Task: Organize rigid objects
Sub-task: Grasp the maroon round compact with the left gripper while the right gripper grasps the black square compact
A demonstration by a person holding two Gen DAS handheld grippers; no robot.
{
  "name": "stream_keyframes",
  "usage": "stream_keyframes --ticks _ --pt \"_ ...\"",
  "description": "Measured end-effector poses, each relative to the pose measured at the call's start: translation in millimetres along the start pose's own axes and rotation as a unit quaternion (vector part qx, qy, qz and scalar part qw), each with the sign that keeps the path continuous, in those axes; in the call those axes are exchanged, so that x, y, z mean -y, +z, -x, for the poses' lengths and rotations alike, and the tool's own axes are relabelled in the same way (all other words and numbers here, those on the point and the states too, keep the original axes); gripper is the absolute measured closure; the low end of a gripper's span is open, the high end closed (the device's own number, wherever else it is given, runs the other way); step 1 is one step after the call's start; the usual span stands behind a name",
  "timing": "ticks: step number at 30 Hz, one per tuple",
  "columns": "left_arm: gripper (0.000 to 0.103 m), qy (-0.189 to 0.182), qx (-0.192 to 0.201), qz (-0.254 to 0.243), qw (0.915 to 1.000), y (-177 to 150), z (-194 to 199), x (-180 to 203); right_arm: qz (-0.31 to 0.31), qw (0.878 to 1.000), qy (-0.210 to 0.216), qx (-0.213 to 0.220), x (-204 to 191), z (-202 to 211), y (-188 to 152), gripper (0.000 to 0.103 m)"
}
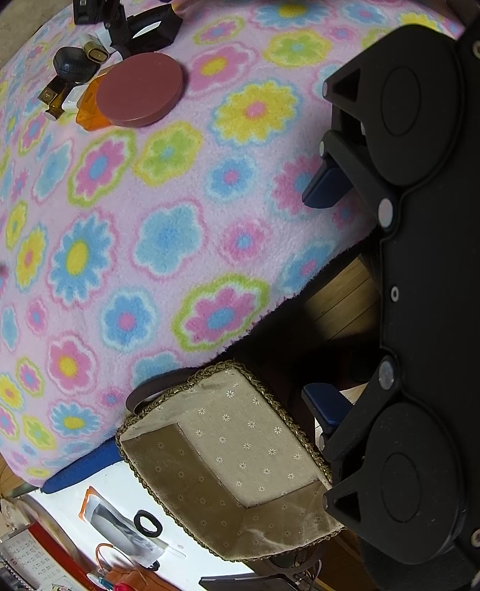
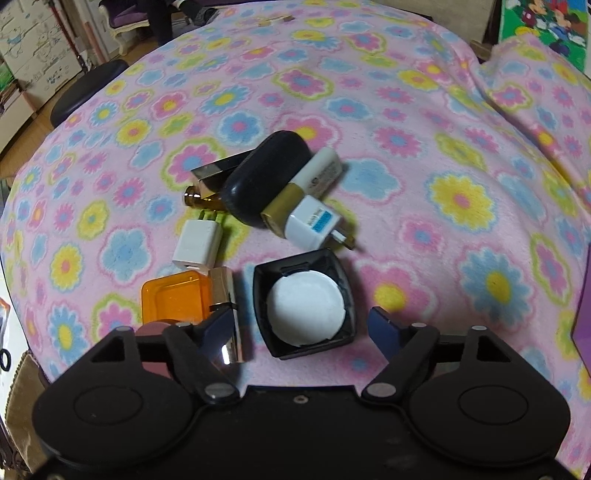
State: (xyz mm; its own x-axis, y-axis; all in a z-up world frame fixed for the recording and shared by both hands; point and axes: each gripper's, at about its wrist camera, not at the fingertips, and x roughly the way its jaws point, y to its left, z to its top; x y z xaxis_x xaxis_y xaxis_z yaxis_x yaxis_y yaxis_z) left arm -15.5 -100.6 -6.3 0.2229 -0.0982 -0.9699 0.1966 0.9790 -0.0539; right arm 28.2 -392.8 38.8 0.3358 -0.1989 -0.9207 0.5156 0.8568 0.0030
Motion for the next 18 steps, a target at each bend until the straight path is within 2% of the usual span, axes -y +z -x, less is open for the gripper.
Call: stream_keyframes --ticks 6,8,11,15,18 --pt "0.006 -0.010 0.005 -0.001 0.9999 2 3 2 0.015 1.000 -0.015 -0.020 -3 -26 8 0.024" --pt "0.006 -0.018 0.010 -0.009 0.9997 6 8 8 0.011 0.999 -0.013 -0.036 3 -35 8 0.038" --pt "0.006 -0.028 0.019 -0.023 0.9992 16 18 22 0.009 0.999 0.001 -0.036 14 -31 5 0.038" --pt "0.006 -0.067 0.022 -0.041 0.9967 40 25 48 0.008 0.999 0.015 -0.040 31 -18 -5 0.038" --pt "0.006 -0.080 0.032 -0.053 0.9949 59 23 72 0.000 0.999 0.015 -0.034 46 -7 -12 0.038"
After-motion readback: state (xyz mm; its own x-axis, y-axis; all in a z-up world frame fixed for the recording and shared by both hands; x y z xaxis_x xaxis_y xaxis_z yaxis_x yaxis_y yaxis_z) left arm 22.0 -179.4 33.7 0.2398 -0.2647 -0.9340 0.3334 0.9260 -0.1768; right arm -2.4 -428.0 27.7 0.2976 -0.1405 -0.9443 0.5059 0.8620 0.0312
